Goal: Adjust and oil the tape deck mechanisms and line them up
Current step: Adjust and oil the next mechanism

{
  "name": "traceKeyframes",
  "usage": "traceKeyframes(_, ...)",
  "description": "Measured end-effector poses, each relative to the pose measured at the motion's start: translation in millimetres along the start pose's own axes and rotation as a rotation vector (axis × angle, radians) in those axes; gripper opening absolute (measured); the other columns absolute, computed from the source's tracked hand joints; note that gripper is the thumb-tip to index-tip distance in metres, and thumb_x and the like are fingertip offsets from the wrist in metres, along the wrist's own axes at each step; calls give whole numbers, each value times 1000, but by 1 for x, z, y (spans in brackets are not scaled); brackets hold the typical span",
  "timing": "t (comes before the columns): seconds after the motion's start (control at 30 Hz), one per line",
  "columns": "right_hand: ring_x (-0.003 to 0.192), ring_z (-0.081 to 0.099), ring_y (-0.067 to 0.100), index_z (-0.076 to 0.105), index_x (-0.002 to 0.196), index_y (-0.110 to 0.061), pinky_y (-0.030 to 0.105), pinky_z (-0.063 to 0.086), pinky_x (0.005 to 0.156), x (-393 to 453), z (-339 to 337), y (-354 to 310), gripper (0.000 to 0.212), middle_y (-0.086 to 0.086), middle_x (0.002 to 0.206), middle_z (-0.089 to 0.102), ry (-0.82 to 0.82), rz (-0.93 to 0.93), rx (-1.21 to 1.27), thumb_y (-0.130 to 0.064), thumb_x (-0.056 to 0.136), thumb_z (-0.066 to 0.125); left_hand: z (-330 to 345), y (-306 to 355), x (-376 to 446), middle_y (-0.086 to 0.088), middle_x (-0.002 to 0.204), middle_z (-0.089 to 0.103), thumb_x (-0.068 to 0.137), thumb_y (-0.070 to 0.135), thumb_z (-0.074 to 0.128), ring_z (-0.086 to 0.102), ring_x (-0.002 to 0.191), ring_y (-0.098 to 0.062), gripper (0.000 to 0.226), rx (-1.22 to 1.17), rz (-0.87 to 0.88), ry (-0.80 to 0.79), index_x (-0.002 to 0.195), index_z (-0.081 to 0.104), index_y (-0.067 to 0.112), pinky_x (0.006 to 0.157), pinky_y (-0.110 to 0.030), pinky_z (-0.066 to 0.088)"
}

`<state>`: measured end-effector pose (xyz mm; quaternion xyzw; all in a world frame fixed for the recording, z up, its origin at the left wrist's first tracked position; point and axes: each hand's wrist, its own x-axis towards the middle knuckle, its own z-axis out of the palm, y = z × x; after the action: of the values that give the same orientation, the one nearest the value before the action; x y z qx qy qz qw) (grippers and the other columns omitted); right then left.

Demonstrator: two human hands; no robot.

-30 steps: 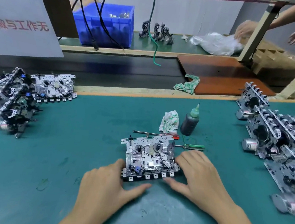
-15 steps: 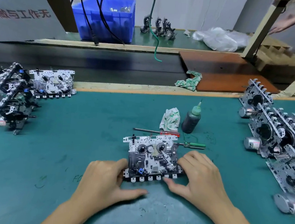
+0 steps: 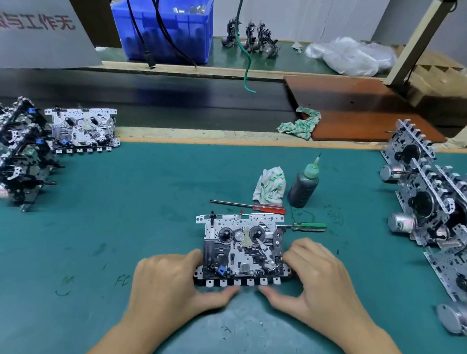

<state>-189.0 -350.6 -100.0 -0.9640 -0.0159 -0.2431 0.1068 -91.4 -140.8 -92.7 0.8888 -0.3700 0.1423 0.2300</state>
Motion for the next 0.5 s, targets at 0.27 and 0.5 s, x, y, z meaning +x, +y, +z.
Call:
traceKeyframes(0.27, 59, 44, 18, 50, 59, -12, 24, 30, 59, 1, -3, 0, 51, -3, 60, 46, 46, -8, -57, -59, 79, 53, 3, -7, 2, 6, 35, 40, 57, 83, 48, 43, 31, -14, 67, -52, 84, -91, 52, 45, 16, 31, -23, 34)
traceKeyframes(0.5, 65, 40, 14, 51, 61, -15, 23, 27, 62, 1, -3, 0, 51, -5, 62, 47, 46, -22, -79, -62, 81, 49, -1, -5, 1, 6, 35, 40, 54, 87, 47, 45, 32, -13, 65, -57, 71, -111, 55, 42, 22, 33, -23, 34)
